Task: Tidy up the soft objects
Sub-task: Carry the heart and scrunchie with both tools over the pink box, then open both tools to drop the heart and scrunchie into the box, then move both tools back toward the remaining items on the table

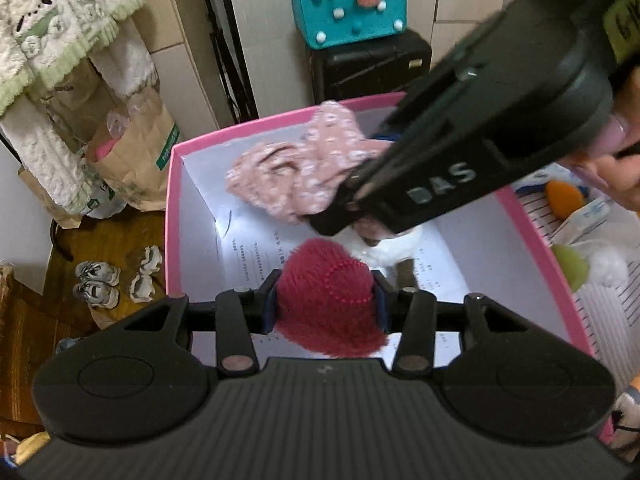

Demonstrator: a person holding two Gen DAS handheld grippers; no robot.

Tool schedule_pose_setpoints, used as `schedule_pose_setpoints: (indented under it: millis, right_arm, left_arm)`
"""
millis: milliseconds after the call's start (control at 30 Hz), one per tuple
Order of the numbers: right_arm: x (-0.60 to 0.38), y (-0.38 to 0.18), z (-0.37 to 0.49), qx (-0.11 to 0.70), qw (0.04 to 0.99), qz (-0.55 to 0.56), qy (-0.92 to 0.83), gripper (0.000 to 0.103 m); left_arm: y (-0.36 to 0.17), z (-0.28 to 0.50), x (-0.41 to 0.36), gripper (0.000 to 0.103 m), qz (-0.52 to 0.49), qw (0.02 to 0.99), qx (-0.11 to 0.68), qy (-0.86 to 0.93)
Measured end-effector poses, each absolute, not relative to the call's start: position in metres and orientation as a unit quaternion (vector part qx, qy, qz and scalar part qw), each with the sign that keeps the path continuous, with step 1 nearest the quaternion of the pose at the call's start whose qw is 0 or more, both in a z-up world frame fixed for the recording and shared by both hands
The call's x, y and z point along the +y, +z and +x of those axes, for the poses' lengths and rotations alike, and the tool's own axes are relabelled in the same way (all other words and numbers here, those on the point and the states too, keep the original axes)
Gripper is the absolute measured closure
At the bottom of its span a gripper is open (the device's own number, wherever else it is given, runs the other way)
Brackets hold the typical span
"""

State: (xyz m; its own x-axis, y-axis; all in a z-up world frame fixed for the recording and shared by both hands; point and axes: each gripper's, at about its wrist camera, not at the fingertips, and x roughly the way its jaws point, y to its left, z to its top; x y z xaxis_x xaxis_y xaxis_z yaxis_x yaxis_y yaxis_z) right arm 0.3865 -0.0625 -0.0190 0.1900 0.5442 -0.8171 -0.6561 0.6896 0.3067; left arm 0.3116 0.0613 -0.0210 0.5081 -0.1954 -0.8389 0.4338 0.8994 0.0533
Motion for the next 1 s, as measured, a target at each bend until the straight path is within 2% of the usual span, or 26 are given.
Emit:
schedule_pose_setpoints:
  millis: [200,267,333,600,800,1000]
  right_arm:
    - [-0.047,-0.033,0.403,0.503,0.763,-0.062,0.402,0.066]
    - [-0.046,-0.036,0.408,0.503,0.763,-0.064,0.4,0.048]
    - [-0.048,-0.036,0.409,0.498,0.768,-0.067,0.396,0.043]
    - [-0.074,-0.012,0.399,0.473,0.788,-0.041,0.392,0.042]
    - [-0.096,0.011,0.371,0.464,0.802,-0.031,0.376,0.042]
    - [-0.113,0.033,0.33,0.448,0.814,-0.046,0.368,0.042]
  left_arm:
    - [-0.028,0.327,0.055,0.058,0.148,0.85,0.476,-0.17]
    - [-0.03,0.329,0.054,0.058,0.142,0.85,0.479,-0.168]
    - [-0.032,0.331,0.054,0.057,0.14,0.85,0.479,-0.166]
    - [-0.031,0.325,0.05,0.047,0.163,0.854,0.467,-0.159]
    - [-0.012,0.304,0.058,0.046,0.157,0.867,0.445,-0.161]
    - [0.013,0.271,0.066,0.039,0.153,0.866,0.447,-0.163]
